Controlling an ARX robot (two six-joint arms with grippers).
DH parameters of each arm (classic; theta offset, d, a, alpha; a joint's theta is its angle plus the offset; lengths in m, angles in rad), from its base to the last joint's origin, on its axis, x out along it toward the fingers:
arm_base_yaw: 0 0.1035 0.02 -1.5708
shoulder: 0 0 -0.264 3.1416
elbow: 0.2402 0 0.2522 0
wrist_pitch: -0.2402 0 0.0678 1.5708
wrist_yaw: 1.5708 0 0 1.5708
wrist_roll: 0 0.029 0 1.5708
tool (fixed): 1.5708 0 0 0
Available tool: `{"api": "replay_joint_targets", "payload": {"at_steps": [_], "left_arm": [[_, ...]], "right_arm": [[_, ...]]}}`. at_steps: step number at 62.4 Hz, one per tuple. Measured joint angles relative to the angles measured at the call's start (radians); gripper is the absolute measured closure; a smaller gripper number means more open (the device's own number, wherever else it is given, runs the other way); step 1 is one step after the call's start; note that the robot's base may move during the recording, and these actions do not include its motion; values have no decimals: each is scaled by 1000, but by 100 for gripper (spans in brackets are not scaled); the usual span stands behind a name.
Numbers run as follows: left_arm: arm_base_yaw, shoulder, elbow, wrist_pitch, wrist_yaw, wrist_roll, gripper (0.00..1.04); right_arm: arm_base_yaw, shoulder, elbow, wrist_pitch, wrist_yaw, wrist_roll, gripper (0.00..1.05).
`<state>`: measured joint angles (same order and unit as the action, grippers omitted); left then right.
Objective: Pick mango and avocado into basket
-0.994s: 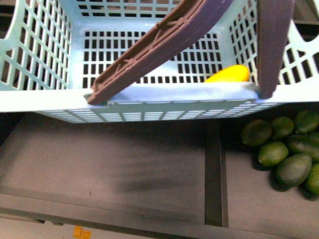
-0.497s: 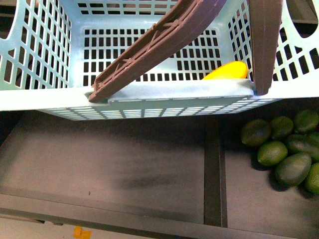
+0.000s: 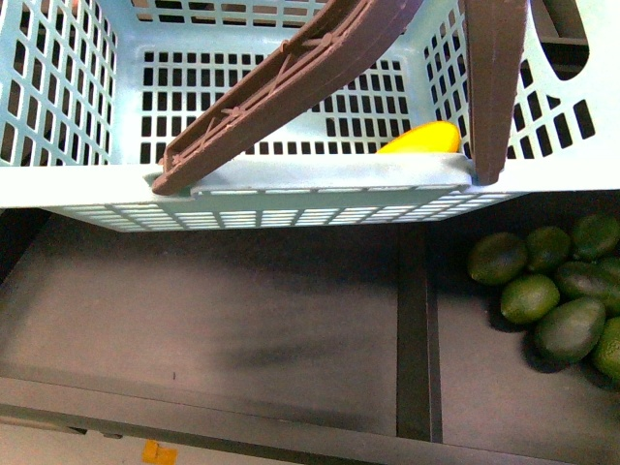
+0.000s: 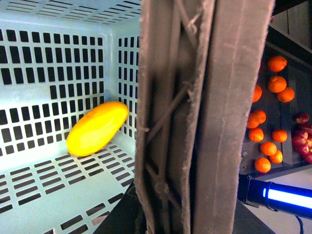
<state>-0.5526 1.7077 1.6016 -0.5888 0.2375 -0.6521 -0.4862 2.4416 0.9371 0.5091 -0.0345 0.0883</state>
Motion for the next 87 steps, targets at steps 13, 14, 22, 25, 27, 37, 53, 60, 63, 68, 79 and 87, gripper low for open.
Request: {"api": "replay_joint_targets", "payload": {"at_steps": [13, 14, 22, 25, 27, 37, 53, 60, 63, 68, 79, 87], "left_arm": [[0, 0, 0, 0, 3, 0, 89], [0, 0, 0, 0, 3, 0, 89], [0, 0, 0, 0, 2, 0, 89], [0, 0, 0, 0, 1, 0, 89], [0, 0, 0, 0, -1, 0, 89], [0, 0, 0, 0, -1, 0, 89], [0, 0, 0, 0, 2, 0, 89], [0, 0, 0, 0, 2, 0, 89], [0, 0, 0, 0, 2, 0, 89], [0, 0, 0, 0, 2, 0, 89], [0, 0, 0, 0, -1, 1, 89], [0, 0, 0, 0, 0, 0, 89]], "right_arm": [[21, 49, 59, -34, 5, 29, 9], [22, 53, 64, -37, 9, 29, 9], [23, 75, 100, -55, 18, 32, 9], [22, 84, 112, -57, 21, 36, 9], [21, 91, 121, -60, 24, 39, 9], [21, 116, 154, -77, 35, 47, 9], [22, 156, 192, -97, 89, 48, 9], [22, 170, 196, -98, 102, 54, 9], [22, 170, 196, -97, 107, 55, 12], [22, 171, 195, -94, 117, 55, 22], [15, 166, 180, -97, 117, 77, 46], [2, 134, 145, -98, 87, 78, 50]]}}
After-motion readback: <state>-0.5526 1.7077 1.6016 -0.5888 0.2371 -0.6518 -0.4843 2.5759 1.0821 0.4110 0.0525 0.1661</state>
